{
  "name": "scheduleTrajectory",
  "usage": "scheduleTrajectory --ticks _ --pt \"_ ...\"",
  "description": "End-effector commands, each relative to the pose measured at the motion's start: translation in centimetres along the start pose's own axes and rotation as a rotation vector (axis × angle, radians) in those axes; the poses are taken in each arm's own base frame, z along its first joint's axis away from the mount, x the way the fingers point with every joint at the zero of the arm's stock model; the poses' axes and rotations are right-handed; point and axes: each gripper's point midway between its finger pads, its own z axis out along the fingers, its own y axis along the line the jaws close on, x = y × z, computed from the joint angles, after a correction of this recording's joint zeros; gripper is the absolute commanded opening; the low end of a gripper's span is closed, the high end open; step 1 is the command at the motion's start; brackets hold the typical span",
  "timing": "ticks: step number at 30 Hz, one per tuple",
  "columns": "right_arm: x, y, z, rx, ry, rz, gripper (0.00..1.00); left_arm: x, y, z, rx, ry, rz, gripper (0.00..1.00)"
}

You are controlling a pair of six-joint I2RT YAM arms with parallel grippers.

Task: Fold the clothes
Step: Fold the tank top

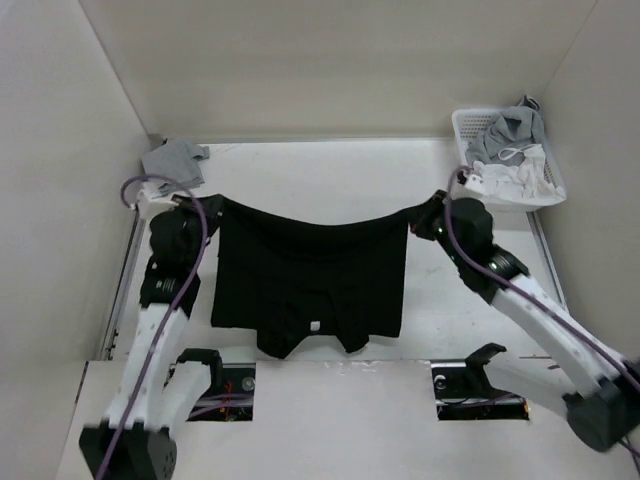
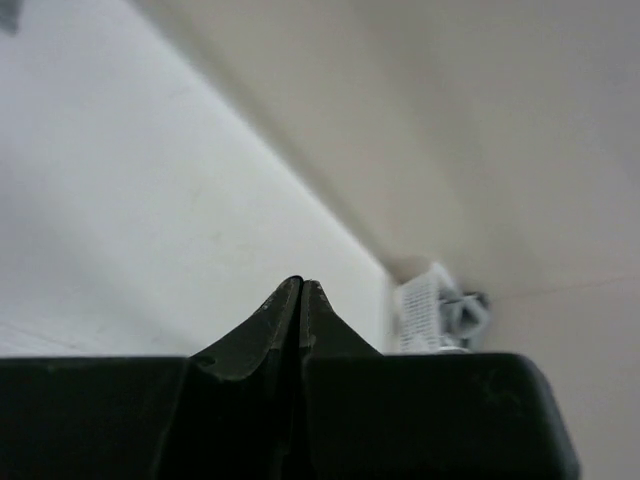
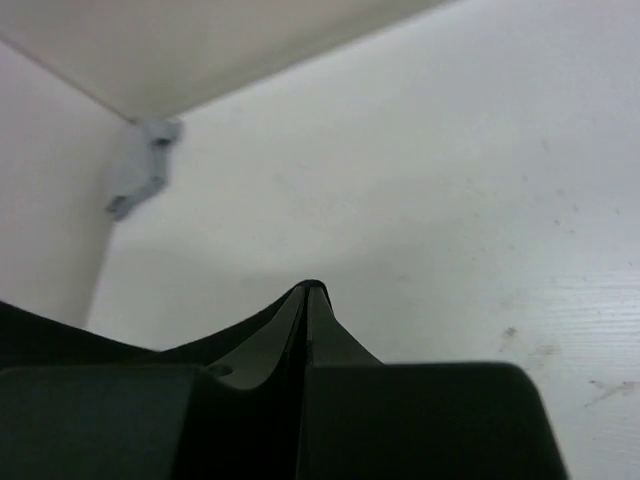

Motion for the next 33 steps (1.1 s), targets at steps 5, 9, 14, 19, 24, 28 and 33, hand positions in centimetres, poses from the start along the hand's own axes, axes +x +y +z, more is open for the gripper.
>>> scheduleTrajectory --ticks 5,9,14,19,24,28,33 --pt "2.1 -3.0 13.3 -0.055 0.138 0.134 0.01 4.2 8.3 14.0 -0.203 0.065 -0.046 0.00" --pt "1.0 -4.8 17.7 -0.013 0.162 0.147 0.01 5.3 9.8 17.7 -0.226 0.115 -0.064 0.00" --pt "1.5 -5.2 15.4 -0.008 0.161 0.149 0.01 5.0 8.0 15.4 -0.176 0.103 -0.054 0.00" --pt "5.3 -6.3 10.0 -0.004 0.160 0.175 0.01 6.2 9.5 9.5 -0.161 0.101 -0.091 0.00" --pt "9.9 -7.4 4.9 0.009 0.185 0.176 0.01 6.5 11.7 4.3 -0.155 0.108 -0.135 0.00" --pt "12.5 -7.5 1.8 0.010 0.221 0.166 0.02 6.8 12.6 1.2 -0.159 0.119 -0.147 0.00" --pt "17.1 -8.6 -1.1 0.050 0.324 0.155 0.02 7.4 14.4 -1.9 -0.197 0.135 -0.181 0.00"
